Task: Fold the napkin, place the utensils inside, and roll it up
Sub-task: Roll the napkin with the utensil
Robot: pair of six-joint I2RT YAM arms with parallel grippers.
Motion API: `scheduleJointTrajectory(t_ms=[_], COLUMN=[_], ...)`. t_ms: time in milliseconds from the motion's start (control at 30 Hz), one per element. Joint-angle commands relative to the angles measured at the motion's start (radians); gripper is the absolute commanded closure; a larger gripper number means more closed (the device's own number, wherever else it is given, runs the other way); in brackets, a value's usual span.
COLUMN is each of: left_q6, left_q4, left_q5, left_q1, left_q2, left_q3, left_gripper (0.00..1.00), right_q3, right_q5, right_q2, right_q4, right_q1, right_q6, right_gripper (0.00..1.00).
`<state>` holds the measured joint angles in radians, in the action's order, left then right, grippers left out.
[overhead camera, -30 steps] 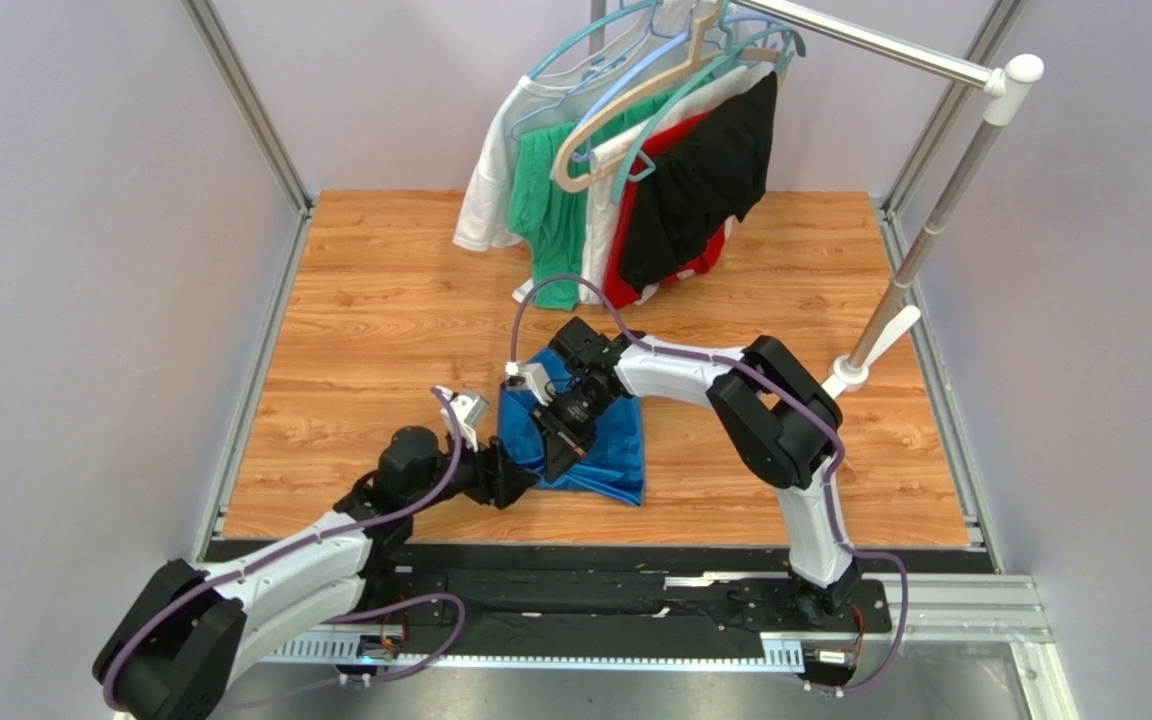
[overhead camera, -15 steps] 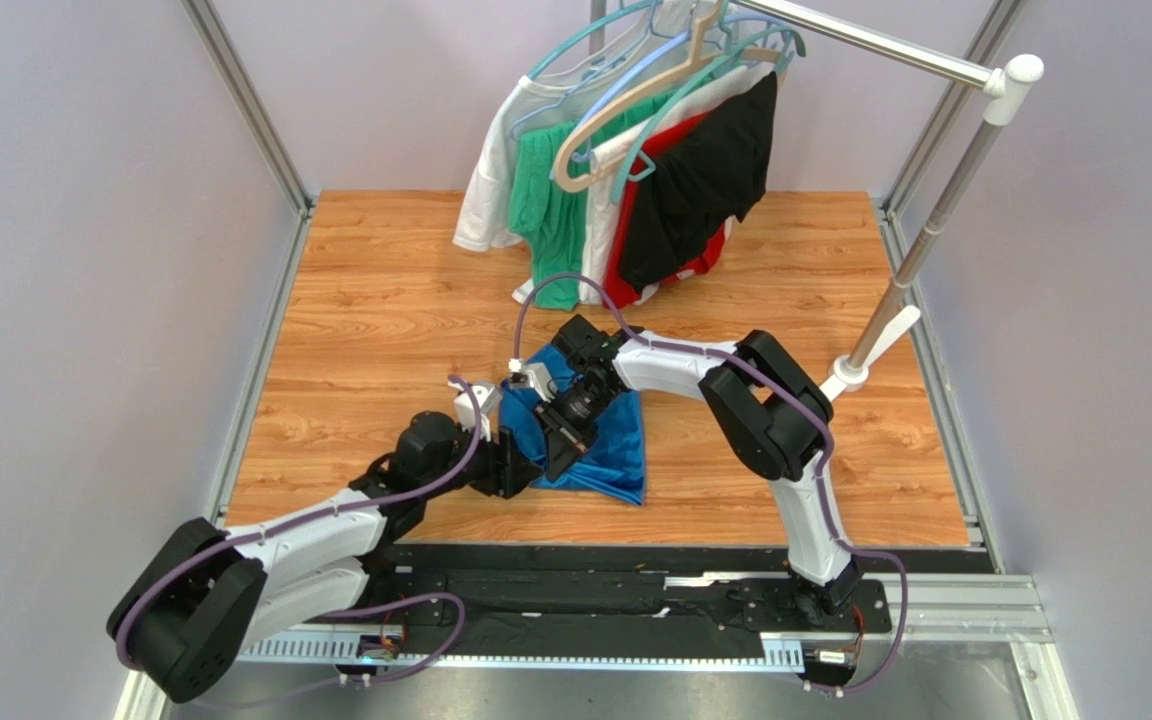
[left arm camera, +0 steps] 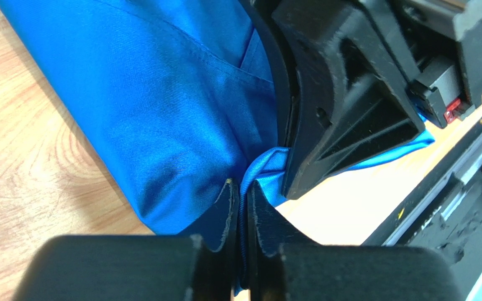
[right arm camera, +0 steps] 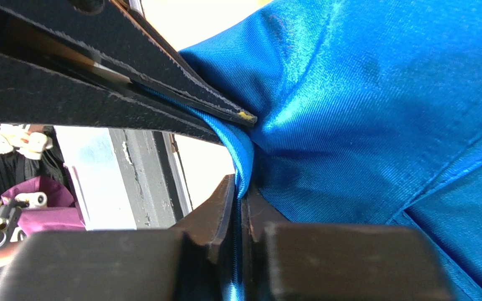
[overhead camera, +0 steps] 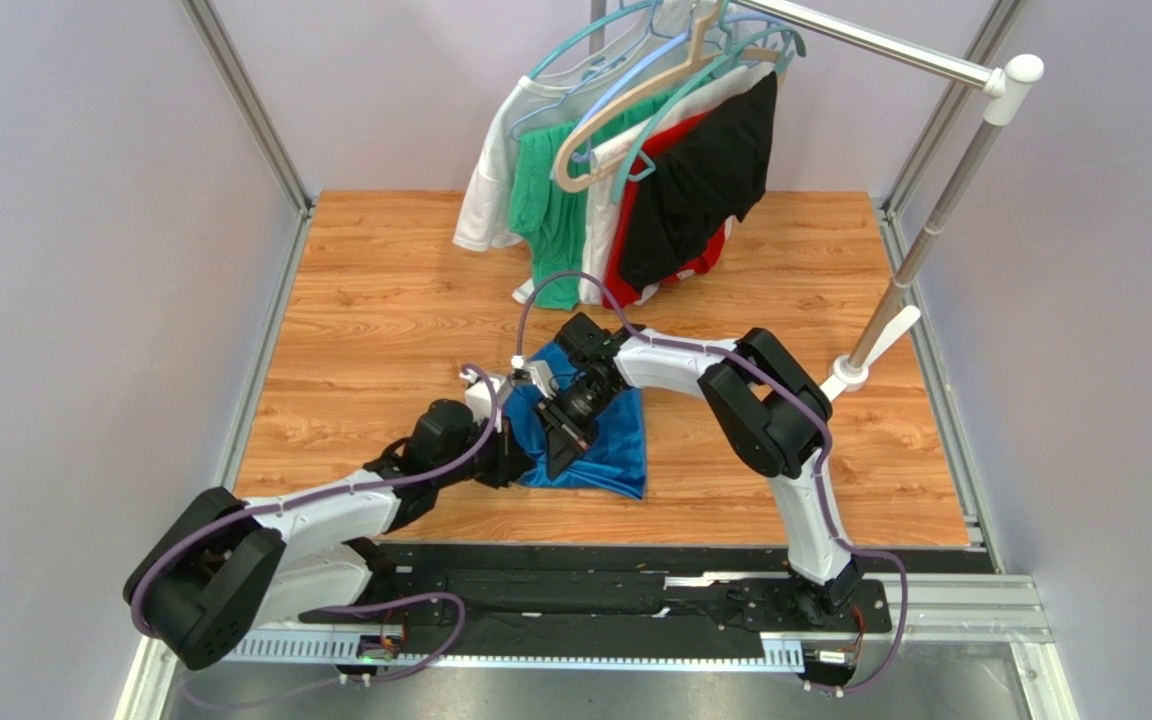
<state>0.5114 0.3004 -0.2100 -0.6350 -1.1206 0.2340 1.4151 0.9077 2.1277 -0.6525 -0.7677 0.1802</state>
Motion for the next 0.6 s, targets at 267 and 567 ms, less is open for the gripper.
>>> scheduleJointTrajectory(t_ms=[267, 567], left_q6=[0.009, -0.002], left_q4=[-0.115, -0.118], left_q5=[0.035, -0.026], left_q1=[0.001, 0.034], left_q2=[-0.087, -0.117], left_q3=[0.087, 0.107], left_gripper=[1.00, 1.00], right_q3=[-0.163, -0.356], right_q5=[-0.079, -0.315], right_q2=[-0.224, -0.433], right_q4=[0.160, 0.347], right_q1=[0.097, 0.128], right_q6=[-0.096, -0.163], right_gripper=[0.36, 0.35])
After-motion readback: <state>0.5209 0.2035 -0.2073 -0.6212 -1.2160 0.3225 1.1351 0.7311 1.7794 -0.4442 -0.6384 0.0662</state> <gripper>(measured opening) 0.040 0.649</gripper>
